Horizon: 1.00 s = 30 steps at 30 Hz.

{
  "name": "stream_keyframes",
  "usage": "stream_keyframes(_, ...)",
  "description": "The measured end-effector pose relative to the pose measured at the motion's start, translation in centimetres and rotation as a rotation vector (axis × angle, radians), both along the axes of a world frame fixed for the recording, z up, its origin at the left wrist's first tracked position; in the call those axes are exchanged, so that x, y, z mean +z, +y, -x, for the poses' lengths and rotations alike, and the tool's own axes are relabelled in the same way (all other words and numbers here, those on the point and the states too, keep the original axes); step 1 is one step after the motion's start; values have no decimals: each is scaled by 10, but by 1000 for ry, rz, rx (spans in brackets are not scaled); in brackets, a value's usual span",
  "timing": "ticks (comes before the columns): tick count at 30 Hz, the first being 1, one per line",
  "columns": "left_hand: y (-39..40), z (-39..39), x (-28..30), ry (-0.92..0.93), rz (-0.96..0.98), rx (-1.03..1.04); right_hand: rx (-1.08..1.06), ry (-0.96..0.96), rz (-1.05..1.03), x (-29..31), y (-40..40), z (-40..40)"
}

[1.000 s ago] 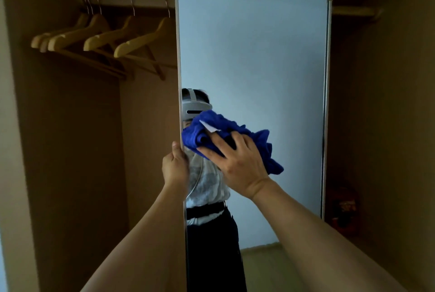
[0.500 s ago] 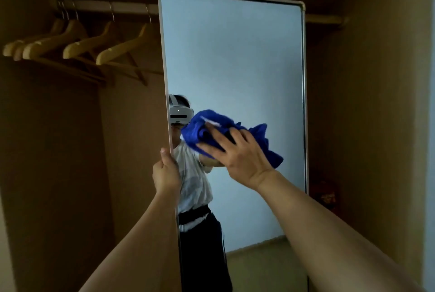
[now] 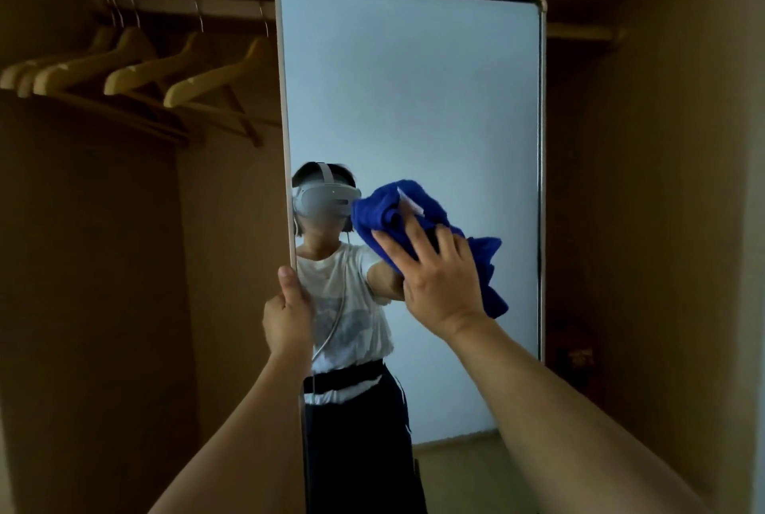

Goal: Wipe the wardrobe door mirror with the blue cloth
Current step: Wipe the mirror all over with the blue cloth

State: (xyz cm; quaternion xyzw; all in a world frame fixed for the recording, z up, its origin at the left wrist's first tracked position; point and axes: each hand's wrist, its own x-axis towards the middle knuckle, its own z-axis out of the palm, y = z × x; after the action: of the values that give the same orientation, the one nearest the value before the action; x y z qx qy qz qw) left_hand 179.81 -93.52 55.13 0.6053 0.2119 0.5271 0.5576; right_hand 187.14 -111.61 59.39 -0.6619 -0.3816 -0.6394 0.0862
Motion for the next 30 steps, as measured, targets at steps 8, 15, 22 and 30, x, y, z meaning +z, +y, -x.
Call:
stream_keyframes(8,-3,0,2,18,27,91,6,-73,211,-38,-22,-13)
stream_keyframes(15,-6,1,4,15,51,128,-42,-16,80,10,-39,-25)
stream_keyframes(22,-12,3,4,8,18,167,-111,234,-109,41,-57,-32)
stream_keyframes(30,-13,6,2,11,27,163,-80,318,-165,-29,-53,-32)
